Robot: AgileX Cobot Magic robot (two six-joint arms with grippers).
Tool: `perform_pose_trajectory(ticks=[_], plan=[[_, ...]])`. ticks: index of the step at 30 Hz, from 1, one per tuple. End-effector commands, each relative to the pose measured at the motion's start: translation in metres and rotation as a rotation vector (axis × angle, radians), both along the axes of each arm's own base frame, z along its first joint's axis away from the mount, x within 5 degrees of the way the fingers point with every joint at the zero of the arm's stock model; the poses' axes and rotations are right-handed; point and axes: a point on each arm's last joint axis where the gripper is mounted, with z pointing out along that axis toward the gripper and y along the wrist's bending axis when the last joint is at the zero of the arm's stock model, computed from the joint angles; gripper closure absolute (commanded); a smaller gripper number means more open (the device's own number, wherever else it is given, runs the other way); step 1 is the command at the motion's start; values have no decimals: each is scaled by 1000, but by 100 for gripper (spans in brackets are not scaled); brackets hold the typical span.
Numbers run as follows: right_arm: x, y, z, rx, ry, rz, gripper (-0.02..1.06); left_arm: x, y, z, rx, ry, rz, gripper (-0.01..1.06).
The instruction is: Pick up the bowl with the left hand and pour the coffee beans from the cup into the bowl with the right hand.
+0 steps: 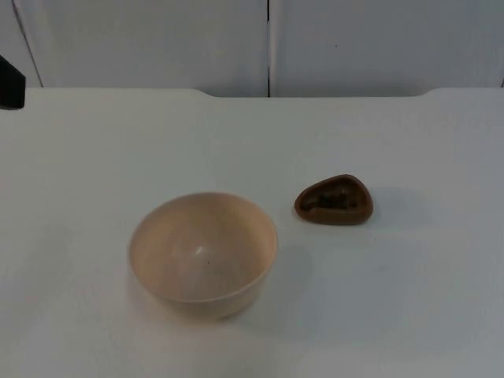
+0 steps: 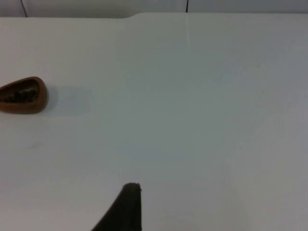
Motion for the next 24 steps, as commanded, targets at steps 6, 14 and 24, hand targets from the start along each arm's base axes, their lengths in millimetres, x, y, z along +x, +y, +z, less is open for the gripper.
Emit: perform_pose_trajectory(ticks=[6, 14, 24], plan=[[-1, 0, 0, -2, -9, -8, -1, 18, -3, -12, -42, 46, -14, 0], [-1, 0, 0, -2, -9, -8, -1, 37, -11, -31, -48, 101, -45, 0], [-1, 0, 0, -2, -9, -8, -1, 64, -29, -68, -11, 165, -44, 0]])
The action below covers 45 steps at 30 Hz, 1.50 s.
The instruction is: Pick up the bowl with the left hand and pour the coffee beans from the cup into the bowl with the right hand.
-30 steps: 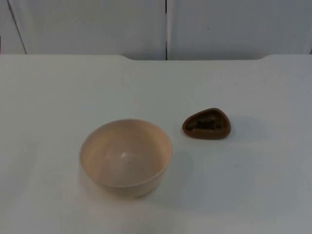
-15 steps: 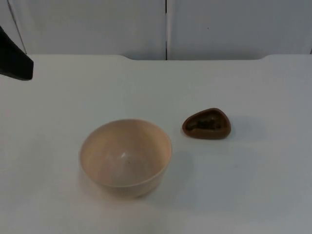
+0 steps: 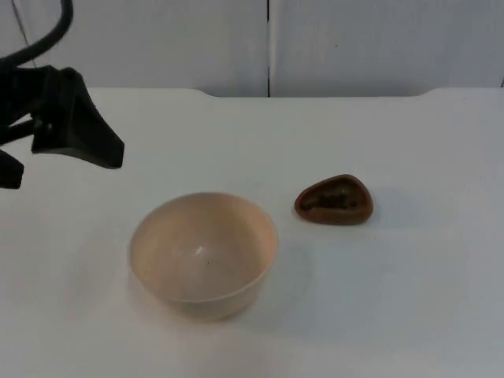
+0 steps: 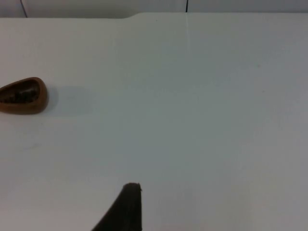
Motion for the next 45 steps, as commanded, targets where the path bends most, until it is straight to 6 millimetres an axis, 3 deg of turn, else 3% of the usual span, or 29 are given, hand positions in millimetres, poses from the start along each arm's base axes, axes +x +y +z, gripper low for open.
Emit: perform_pose_trajectory(ticks=[1, 9, 19, 27, 32, 36, 45], plan=[[-1, 0, 0, -5, -9, -6, -1, 8, -2, -9, -5, 21, 30, 0], [-1, 0, 0, -5, -9, -6, -1, 29, -1, -46, 1, 122, 101, 0], [-1, 0, 0, -5, -9, -6, -1, 57, -10, -67, -48, 253, 80, 0], [-1, 0, 0, -5, -9, -6, -1, 61, -10, -89, -40, 315, 98, 0], [-1, 0, 0, -5, -9, -6, -1, 63, -10, -102, -33, 347, 107, 6], [-1, 0, 0, -5, -9, -6, -1, 64, -10, -112, -25, 370, 110, 21], [-1, 0, 0, -5, -9, -6, -1, 66, -8, -121, -6, 364, 115, 24]])
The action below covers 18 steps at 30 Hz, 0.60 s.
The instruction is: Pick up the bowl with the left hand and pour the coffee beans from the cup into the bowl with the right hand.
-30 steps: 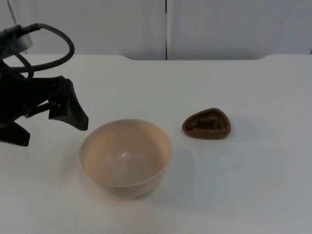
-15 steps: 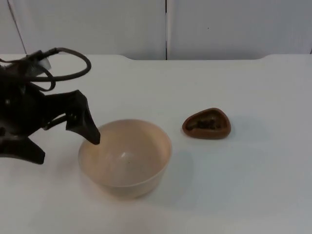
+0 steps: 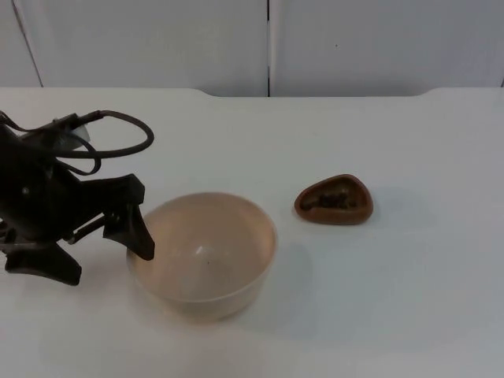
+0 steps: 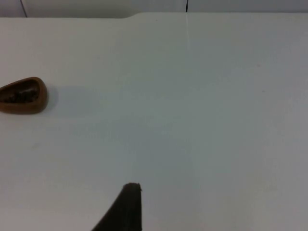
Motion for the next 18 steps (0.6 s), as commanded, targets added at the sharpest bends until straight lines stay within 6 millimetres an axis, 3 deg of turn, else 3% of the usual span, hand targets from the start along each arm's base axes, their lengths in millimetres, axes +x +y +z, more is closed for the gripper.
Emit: perform_pose_trajectory(ticks=[1, 18], plan=[[-1, 0, 0, -5, -9, -6, -1, 3, -1, 1, 2, -27, 11, 24], [-1, -1, 0, -13, -9, -11, -1, 6, -12, 1, 41, -87, -12, 24]])
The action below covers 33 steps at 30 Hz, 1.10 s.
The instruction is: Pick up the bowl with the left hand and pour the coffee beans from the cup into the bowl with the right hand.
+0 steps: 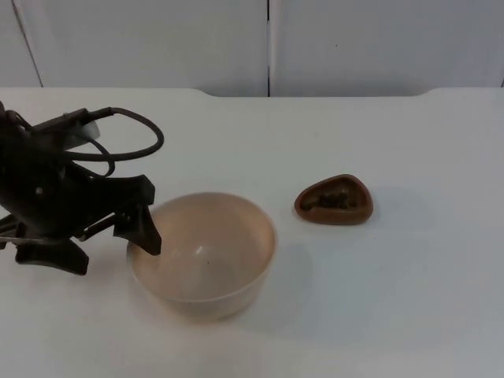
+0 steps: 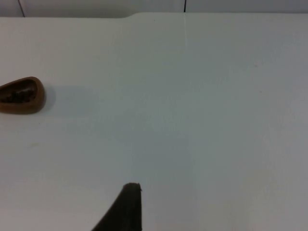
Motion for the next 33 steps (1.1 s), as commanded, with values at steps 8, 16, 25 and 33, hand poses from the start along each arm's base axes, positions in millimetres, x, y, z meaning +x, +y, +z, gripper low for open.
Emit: perform_pose_trajectory(ticks=[8, 16, 25, 33], plan=[[-1, 0, 0, -8, -8, -6, -1, 2, -3, 1, 0, -18, 5, 28], [-1, 0, 0, -8, -8, -6, -1, 2, -3, 1, 0, -18, 6, 59], [-1, 0, 0, -8, -8, -6, -1, 2, -3, 1, -3, -15, 12, 105], [-1, 0, 0, -8, -8, -6, -1, -1, -5, 3, -26, 17, 7, 105]])
